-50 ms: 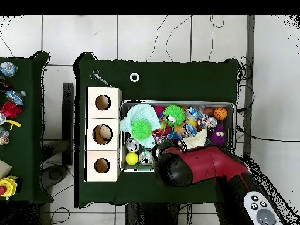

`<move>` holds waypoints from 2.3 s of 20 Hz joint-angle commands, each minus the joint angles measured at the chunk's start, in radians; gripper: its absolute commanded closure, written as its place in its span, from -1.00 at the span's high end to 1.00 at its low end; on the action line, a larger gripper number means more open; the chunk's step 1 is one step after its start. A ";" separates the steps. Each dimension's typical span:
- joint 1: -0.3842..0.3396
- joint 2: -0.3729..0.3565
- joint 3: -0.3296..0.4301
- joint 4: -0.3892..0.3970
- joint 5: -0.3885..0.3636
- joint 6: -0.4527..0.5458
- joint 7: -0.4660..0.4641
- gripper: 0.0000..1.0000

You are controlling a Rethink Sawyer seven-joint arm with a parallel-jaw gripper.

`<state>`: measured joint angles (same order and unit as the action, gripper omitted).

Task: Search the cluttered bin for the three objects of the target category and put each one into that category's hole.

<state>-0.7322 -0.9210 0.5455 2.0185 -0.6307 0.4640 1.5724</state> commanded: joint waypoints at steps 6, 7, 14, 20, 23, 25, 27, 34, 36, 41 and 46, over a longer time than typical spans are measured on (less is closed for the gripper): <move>-0.012 0.090 0.108 -0.008 -0.080 -0.047 -0.108 1.00; -0.027 0.104 0.123 -0.002 -0.088 -0.052 -0.127 1.00; -0.119 0.245 0.245 -0.018 -0.206 -0.029 -0.317 1.00; -0.162 0.296 0.303 -0.051 -0.289 0.040 -0.412 1.00; -0.171 0.313 0.316 -0.061 -0.325 0.053 -0.424 1.00; -0.185 0.327 0.336 -0.057 -0.335 0.054 -0.441 1.00; -0.192 0.330 0.342 -0.060 -0.346 0.072 -0.460 1.00; -0.237 0.308 0.374 -0.102 -0.371 0.102 -0.573 1.00; -0.253 0.306 0.390 -0.119 -0.366 0.107 -0.602 1.00; -0.267 0.328 0.377 -0.154 -0.378 0.116 -0.652 1.00; -0.268 0.364 0.343 -0.162 -0.396 0.105 -0.670 1.00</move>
<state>-0.9874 -0.6249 0.8848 1.9625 -0.9374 0.4519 1.2232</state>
